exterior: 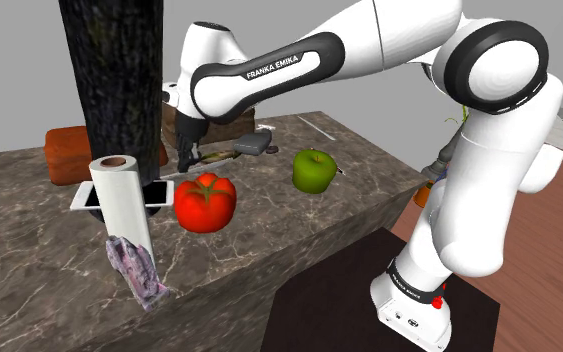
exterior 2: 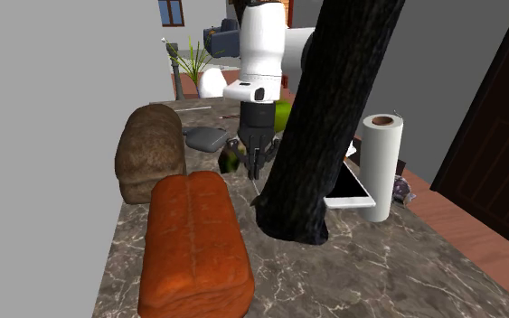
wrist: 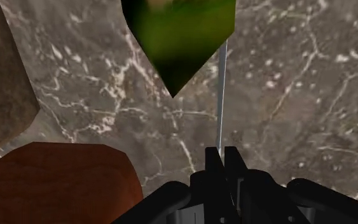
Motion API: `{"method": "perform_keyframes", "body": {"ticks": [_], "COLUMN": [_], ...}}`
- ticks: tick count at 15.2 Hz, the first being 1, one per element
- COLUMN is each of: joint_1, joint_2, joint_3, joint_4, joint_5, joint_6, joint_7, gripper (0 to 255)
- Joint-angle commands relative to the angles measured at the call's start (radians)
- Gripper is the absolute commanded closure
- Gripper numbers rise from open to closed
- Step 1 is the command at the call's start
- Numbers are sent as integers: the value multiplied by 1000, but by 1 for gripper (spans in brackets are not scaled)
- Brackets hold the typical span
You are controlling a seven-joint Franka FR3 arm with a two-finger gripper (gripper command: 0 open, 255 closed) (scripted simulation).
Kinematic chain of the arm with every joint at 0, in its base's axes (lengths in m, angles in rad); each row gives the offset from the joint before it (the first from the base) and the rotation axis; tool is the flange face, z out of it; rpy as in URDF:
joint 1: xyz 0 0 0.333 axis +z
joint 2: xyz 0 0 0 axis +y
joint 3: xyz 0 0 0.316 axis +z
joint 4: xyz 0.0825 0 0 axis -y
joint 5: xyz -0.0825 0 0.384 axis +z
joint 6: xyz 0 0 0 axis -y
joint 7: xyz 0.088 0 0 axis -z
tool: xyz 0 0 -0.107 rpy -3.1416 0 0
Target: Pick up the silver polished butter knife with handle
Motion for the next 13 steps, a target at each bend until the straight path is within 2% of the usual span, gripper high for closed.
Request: {"method": "perform_keyframes", "body": {"ticks": [1,11,13], "joint_1": [-1,-2,-2], "joint_2": [-12,-49,-50], "joint_3": [0,0,0], "joint_4": [10,98,100], "joint_5": [1,1,1], "joint_6": [-21,-146,-148], "joint_7": [0,7,7], "gripper": [255,255,255]}}
